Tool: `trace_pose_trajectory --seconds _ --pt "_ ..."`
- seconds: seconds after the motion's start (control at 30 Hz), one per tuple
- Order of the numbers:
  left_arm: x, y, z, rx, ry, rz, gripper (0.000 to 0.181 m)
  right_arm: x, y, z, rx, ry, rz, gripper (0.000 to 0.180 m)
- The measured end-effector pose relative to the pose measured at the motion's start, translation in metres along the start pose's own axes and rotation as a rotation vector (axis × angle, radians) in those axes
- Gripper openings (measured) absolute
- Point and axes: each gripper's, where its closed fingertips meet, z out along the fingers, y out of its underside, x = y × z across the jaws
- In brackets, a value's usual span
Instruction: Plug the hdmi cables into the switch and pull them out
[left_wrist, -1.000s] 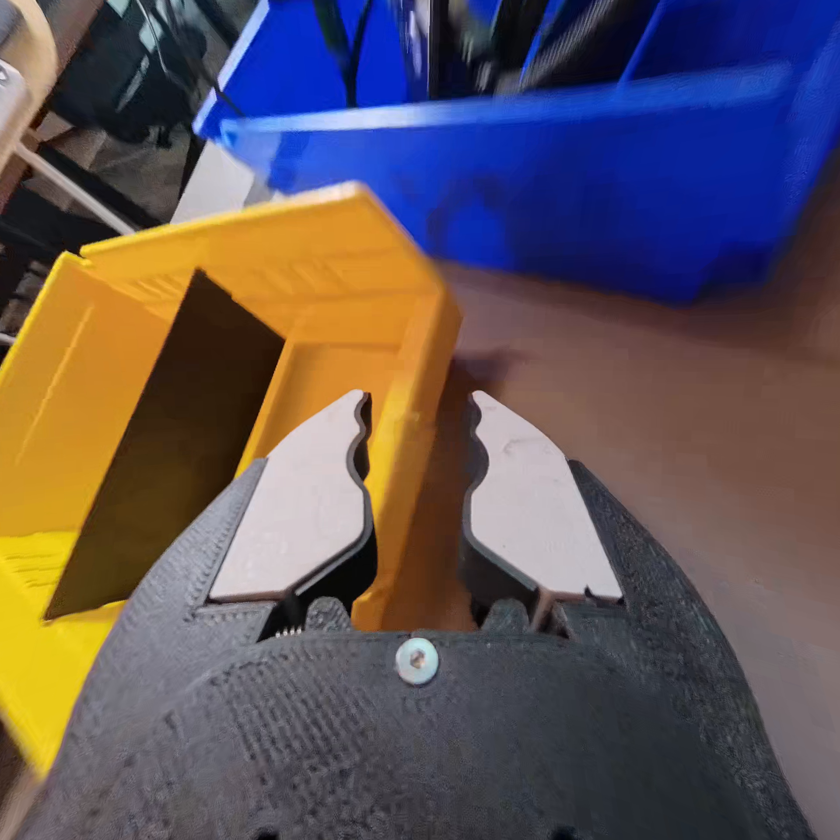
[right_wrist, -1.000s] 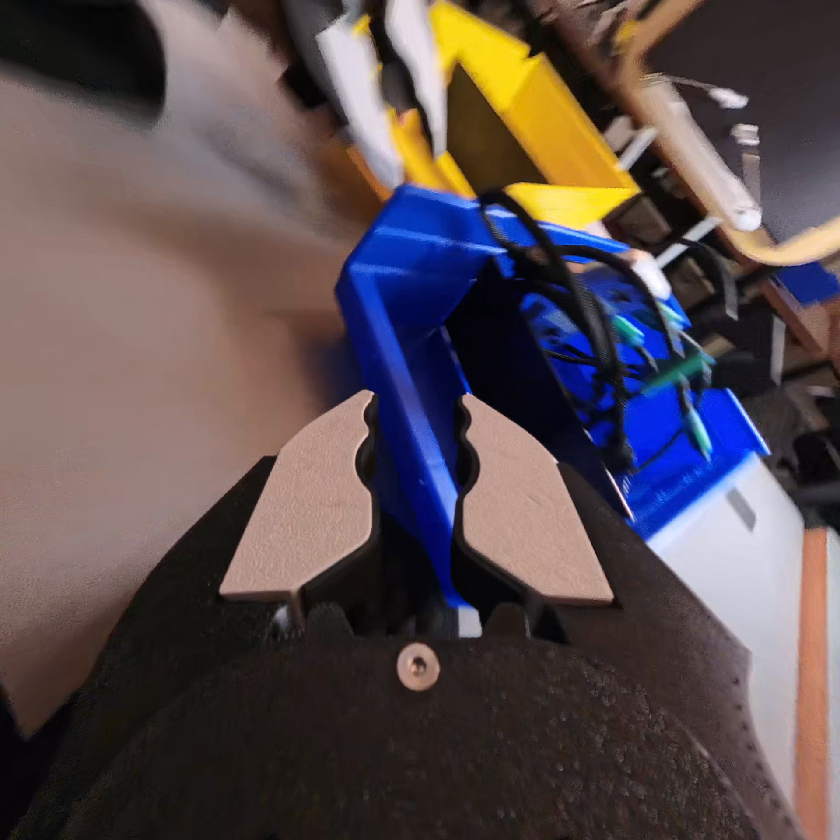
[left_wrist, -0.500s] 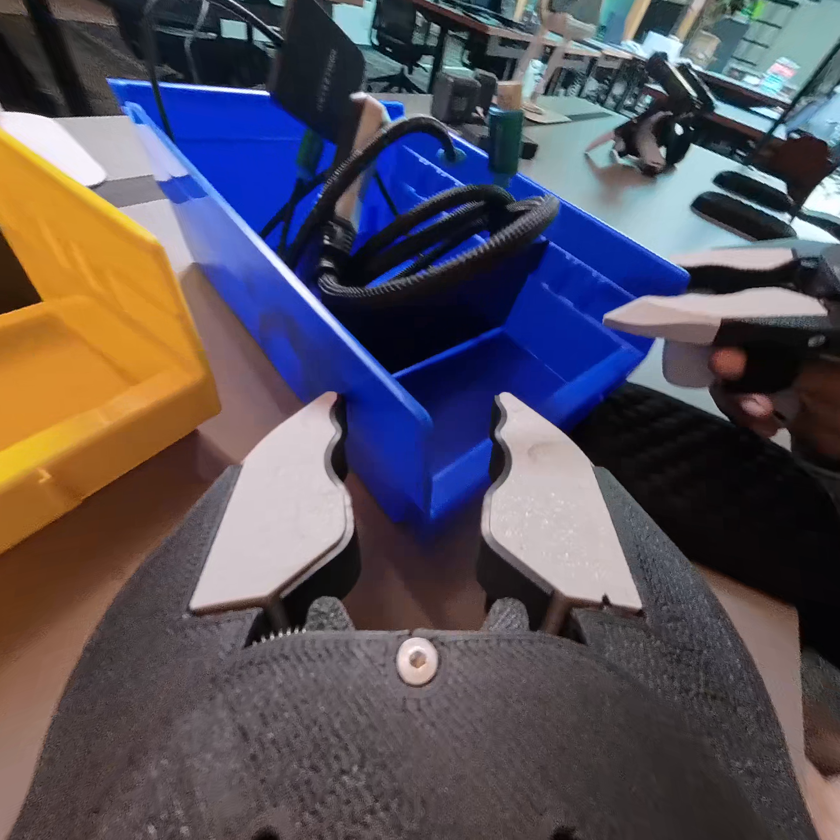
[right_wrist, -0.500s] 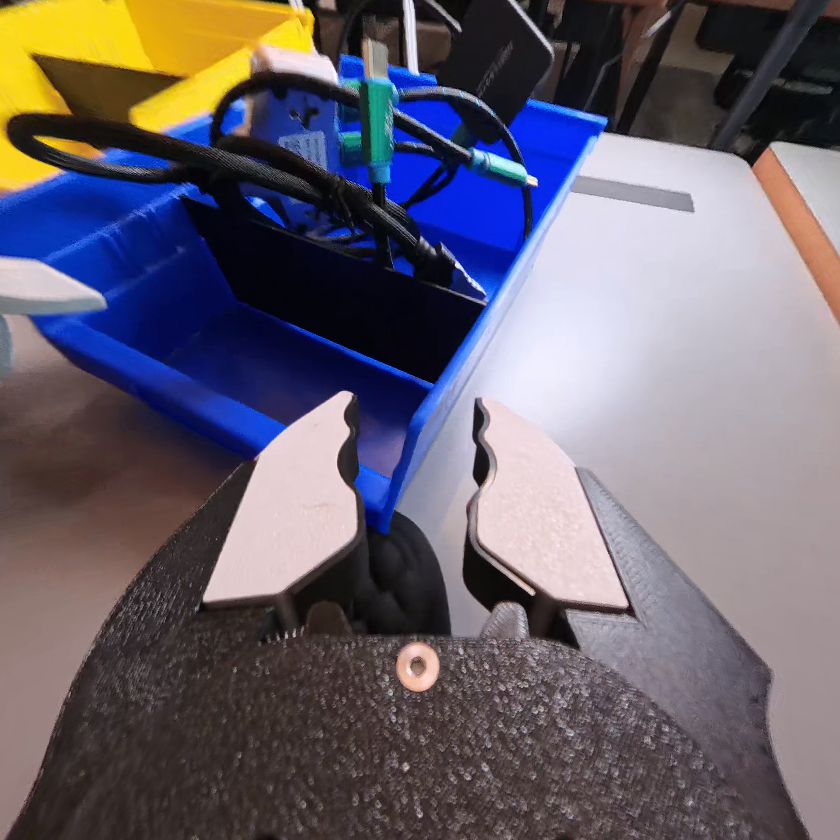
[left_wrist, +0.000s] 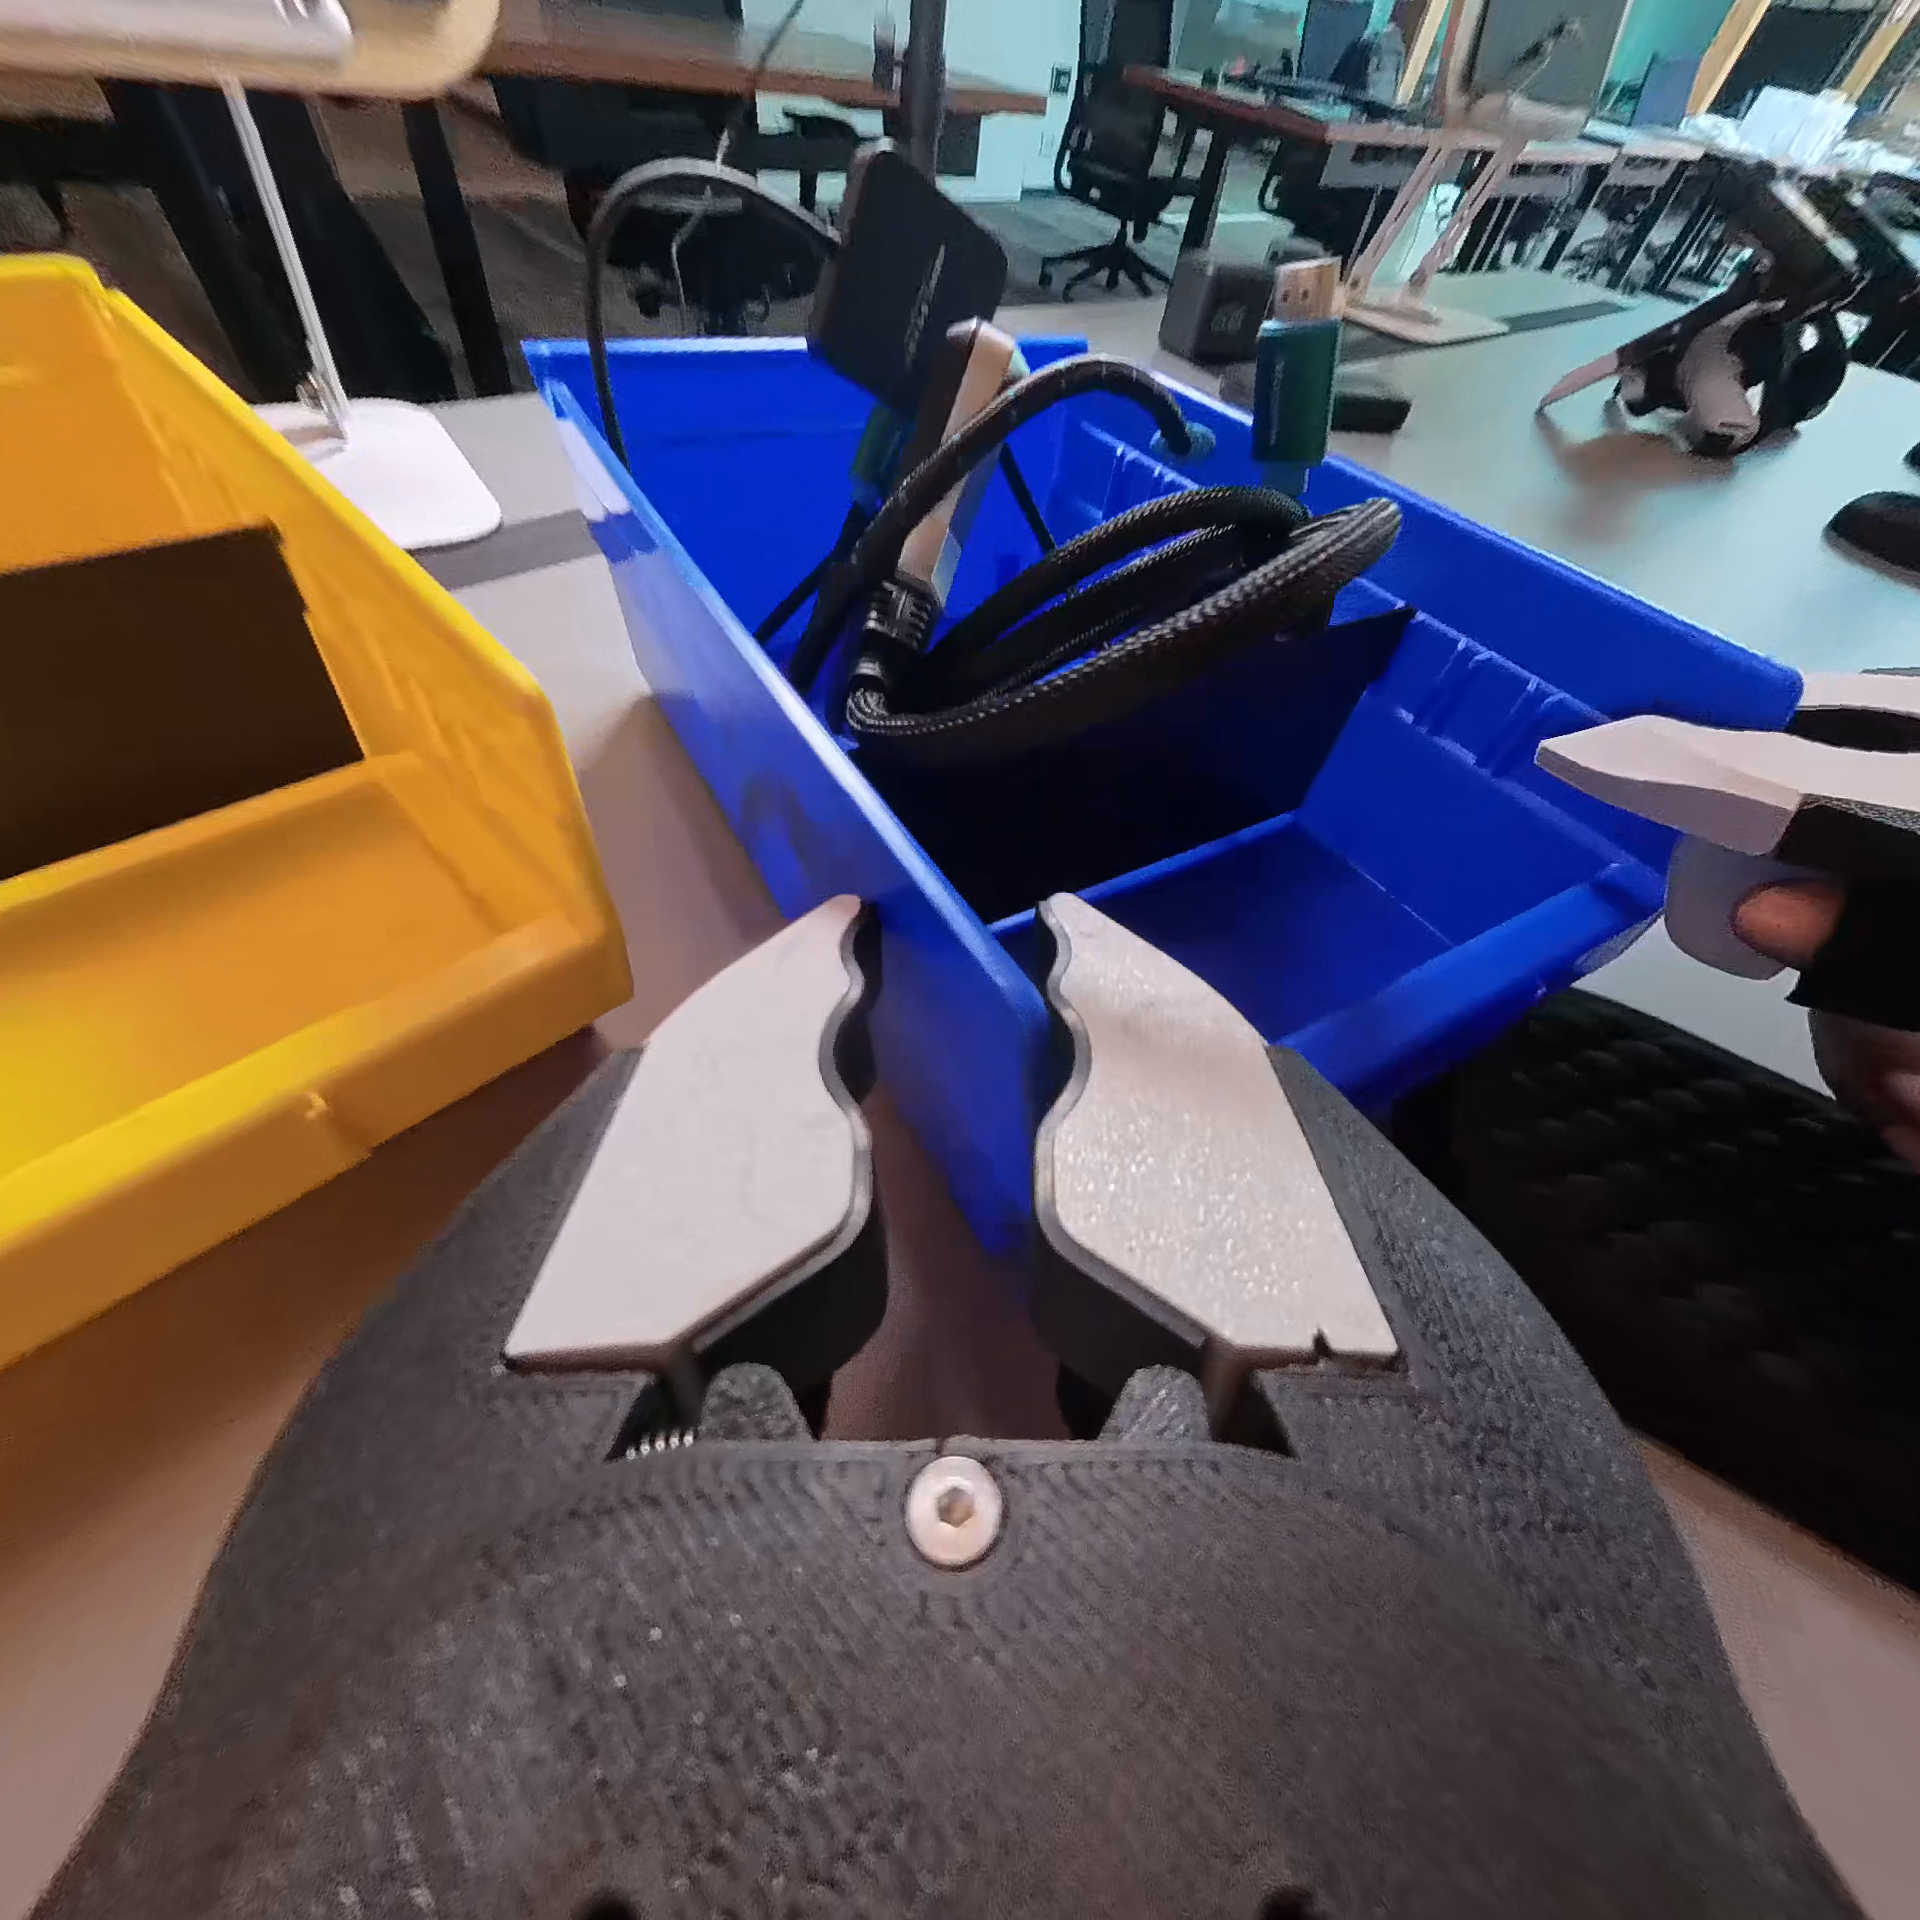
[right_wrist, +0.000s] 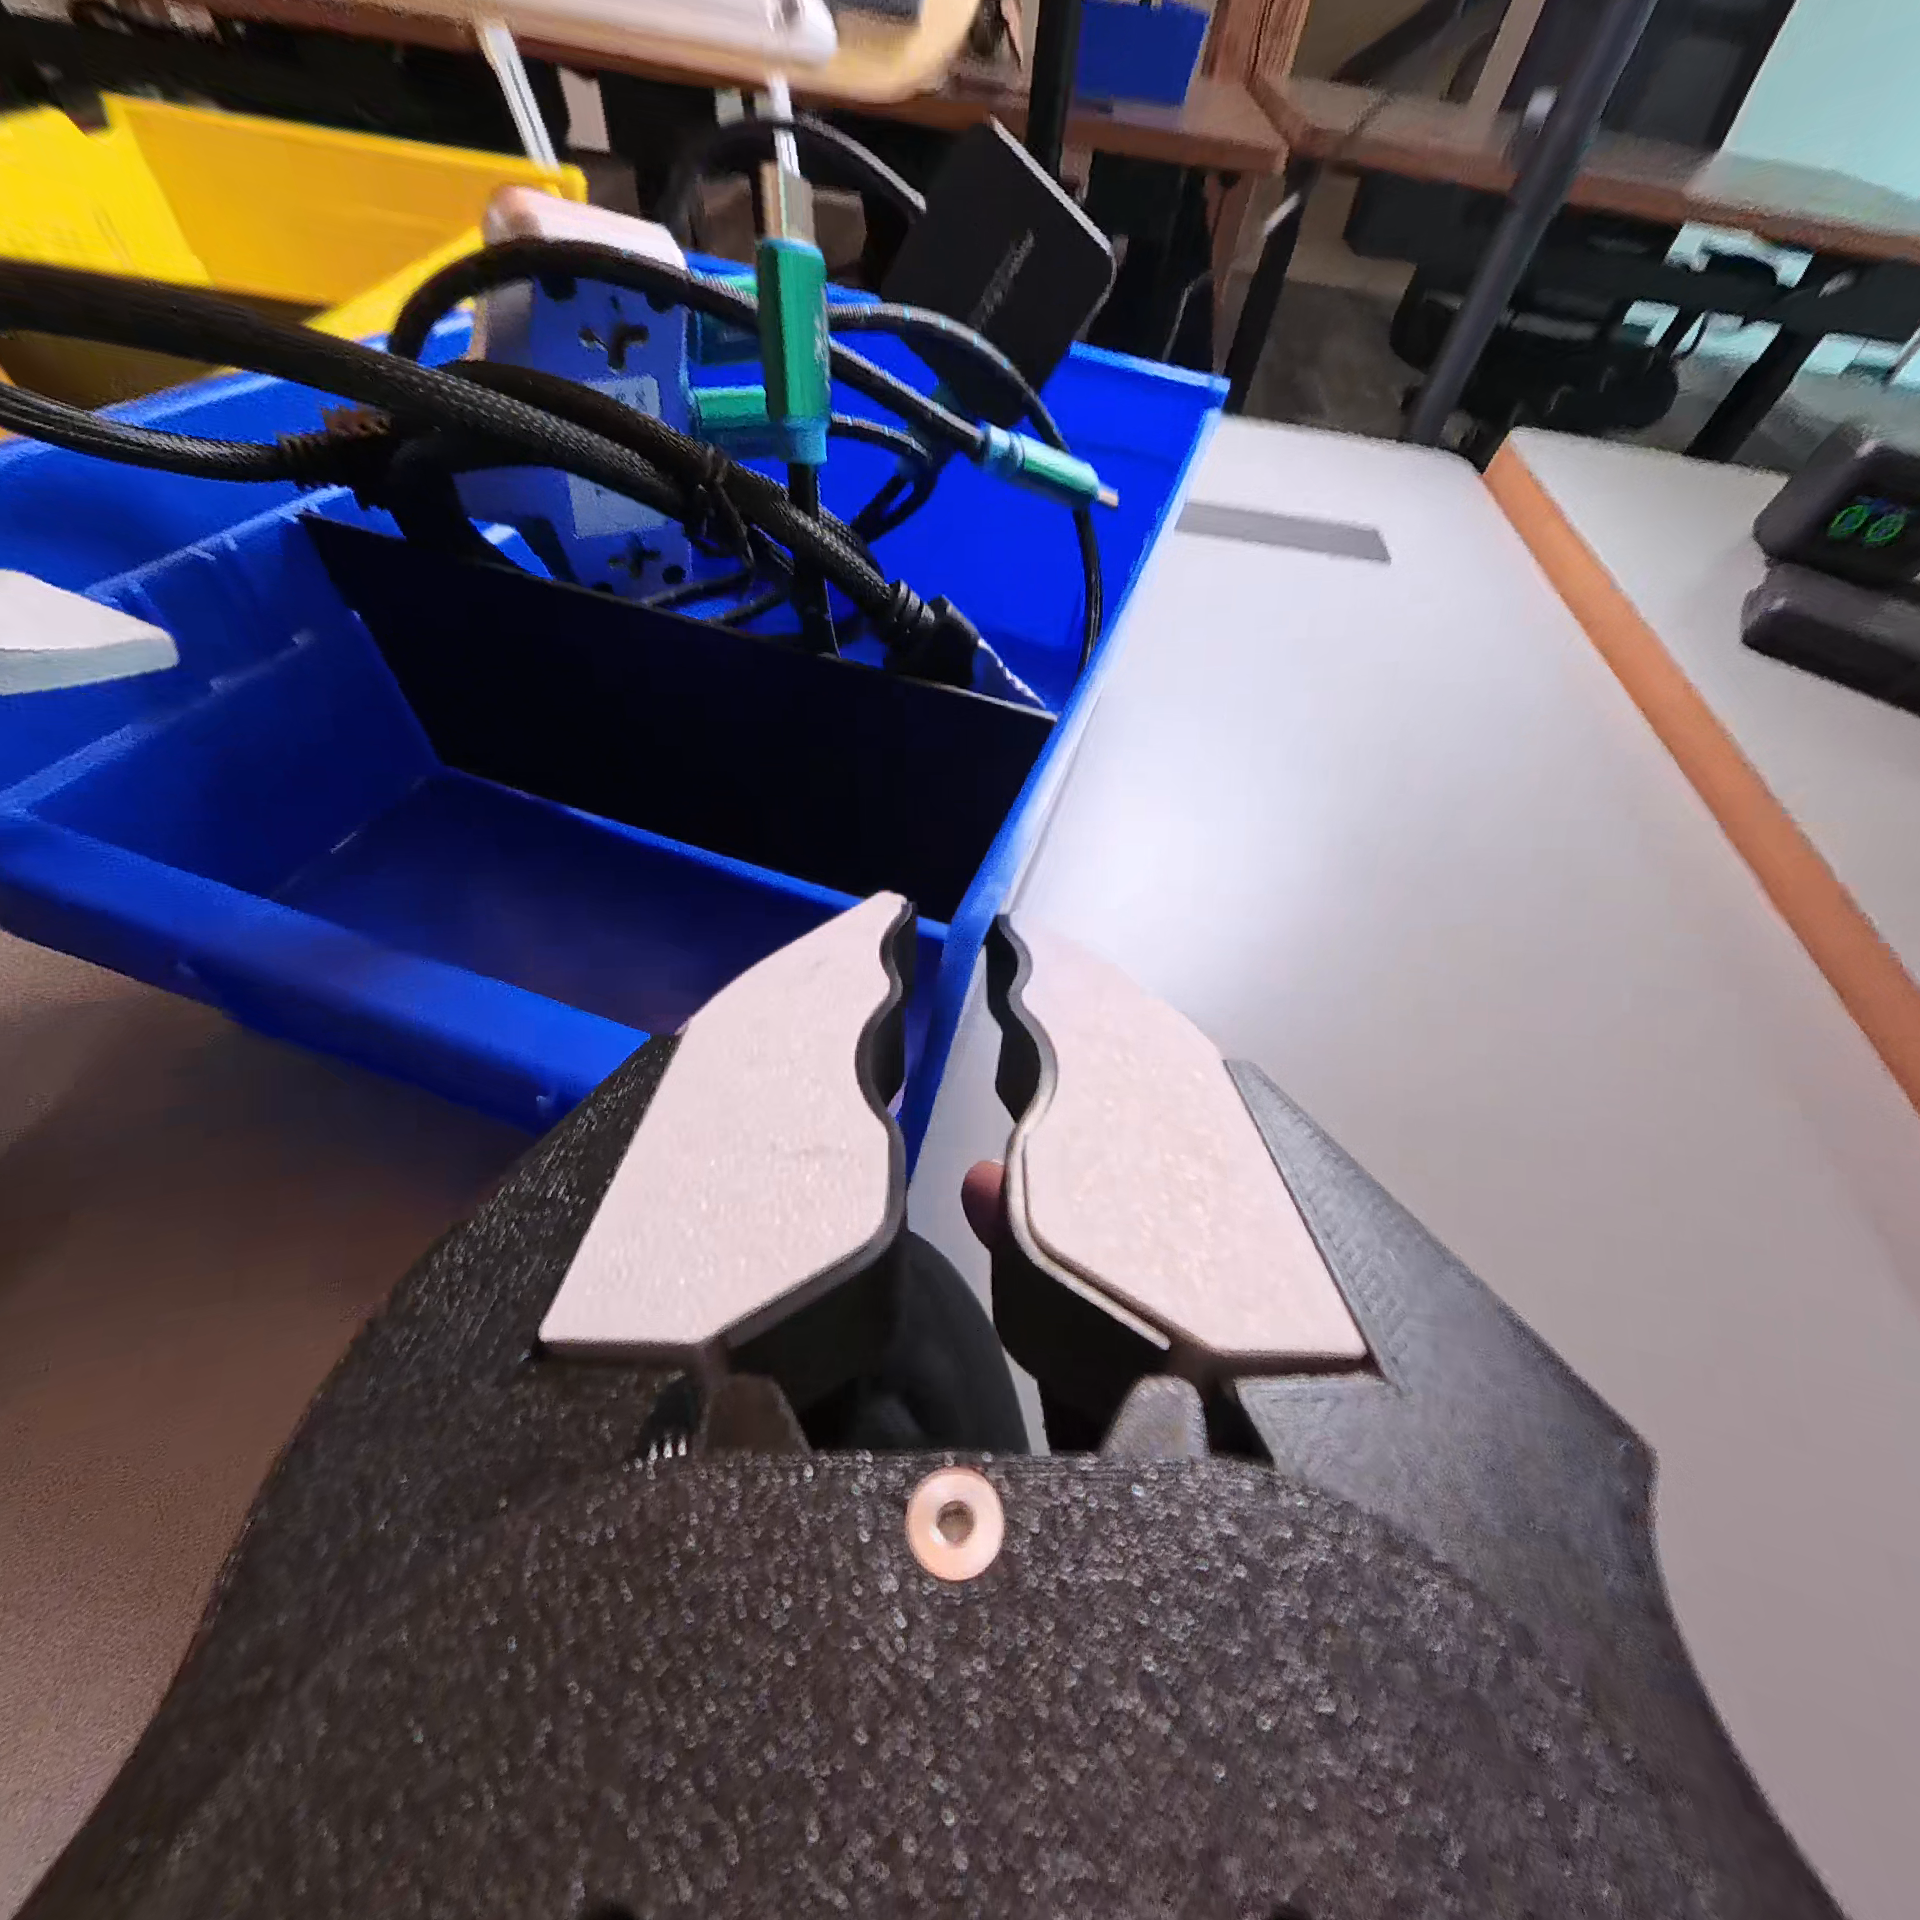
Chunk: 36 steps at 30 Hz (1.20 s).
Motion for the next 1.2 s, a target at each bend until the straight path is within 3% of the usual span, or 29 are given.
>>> trace_pose_trajectory --seconds 0.3,0.6,0.83,0.93,1.07,1.2 --pt "-0.024 -0.066 -0.079 0.179 -0.112 0.055 0.024 -0.056 -0.094 -0.045 0.248 -0.045 -0.083 0.01" --pt "-0.128 -0.103 -0.217 0.302 -0.466 0.045 0.01 -0.207 -0.149 -0.013 0.312 -0.443 0.01 0.015" --pt "-0.207 -0.068 -0.323 0.356 -0.714 -0.038 0.009 -0.338 -0.162 0.015 0.324 -0.653 -0.076 0.014" --pt "-0.23 -0.051 -0.353 0.395 -0.744 -0.088 0.01 -0.379 -0.161 0.025 0.321 -0.709 -0.104 0.013" --pt "-0.262 -0.019 -0.362 0.392 -0.776 -0.12 0.01 -0.414 -0.14 0.049 0.304 -0.76 -0.128 0.013" --pt "-0.283 0.02 -0.342 0.382 -0.75 -0.183 0.011 -0.419 -0.107 0.074 0.259 -0.752 -0.162 0.014"
